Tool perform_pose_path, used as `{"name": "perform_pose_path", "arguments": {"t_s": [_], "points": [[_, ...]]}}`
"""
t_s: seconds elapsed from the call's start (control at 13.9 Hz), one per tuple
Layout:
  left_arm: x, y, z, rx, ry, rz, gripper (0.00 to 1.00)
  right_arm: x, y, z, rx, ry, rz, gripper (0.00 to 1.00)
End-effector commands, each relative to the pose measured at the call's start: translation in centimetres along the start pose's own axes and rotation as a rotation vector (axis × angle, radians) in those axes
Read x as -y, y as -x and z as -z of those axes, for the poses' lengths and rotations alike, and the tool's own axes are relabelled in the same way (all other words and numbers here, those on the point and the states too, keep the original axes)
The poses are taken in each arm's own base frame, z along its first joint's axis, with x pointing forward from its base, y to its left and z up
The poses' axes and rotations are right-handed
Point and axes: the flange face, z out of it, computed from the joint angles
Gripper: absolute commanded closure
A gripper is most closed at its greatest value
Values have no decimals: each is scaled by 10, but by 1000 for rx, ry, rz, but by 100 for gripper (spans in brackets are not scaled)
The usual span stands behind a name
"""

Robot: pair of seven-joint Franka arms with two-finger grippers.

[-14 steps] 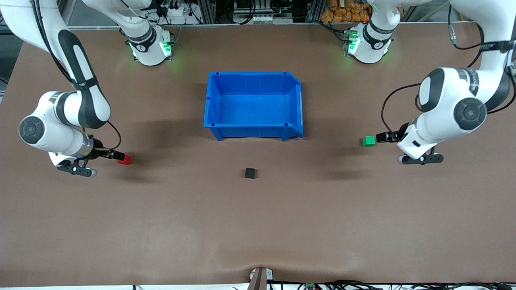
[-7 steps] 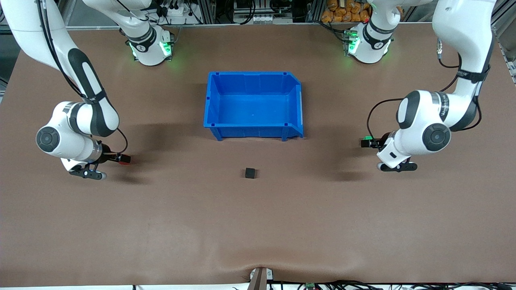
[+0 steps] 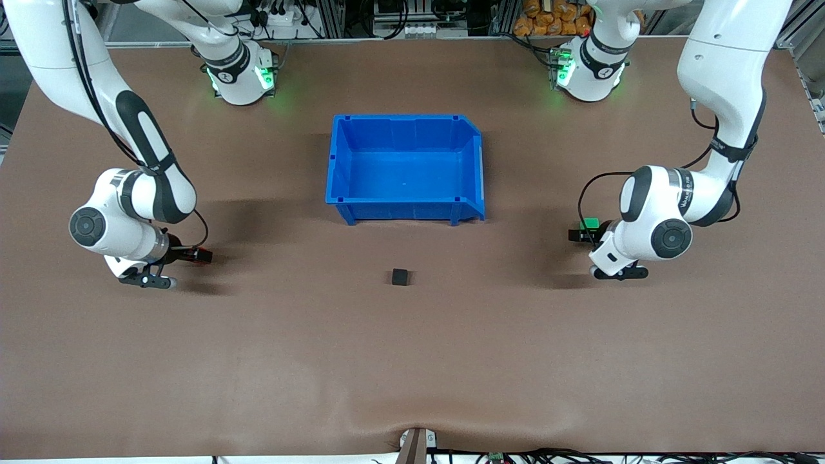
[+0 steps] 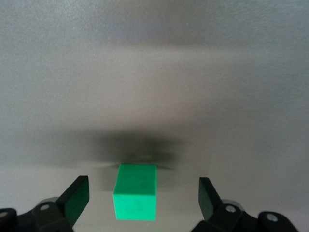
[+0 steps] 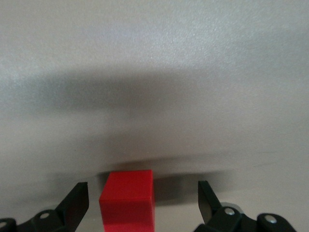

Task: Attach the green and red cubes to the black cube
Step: 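Close the right gripper on the red cube while the left gripper grasps the green cube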

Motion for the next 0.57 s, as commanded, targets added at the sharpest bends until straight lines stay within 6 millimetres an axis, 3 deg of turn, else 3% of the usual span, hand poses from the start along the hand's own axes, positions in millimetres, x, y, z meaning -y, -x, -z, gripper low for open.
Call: {"name": "perform_pose_path", "arguments": {"t_s": [0.0,0.07,0.29,0.43,0.5], "points": [[-2,0,0,-6,-16,31,0,-1,2,0,-8,4,17,0],[-2,0,-2,-3,-17,34,0,0,2,-1,-8,4,18,3],[-1,0,-8,9,-17,35,8,-1,-1,0,-13,2,16,50],[-1,3,-13,24,-20,33,12,-1,-1,-1,-11,2,16,95],[0,5,-15,32,-21,33,14,-1,-1,-1,-10,2,16,100]]}}
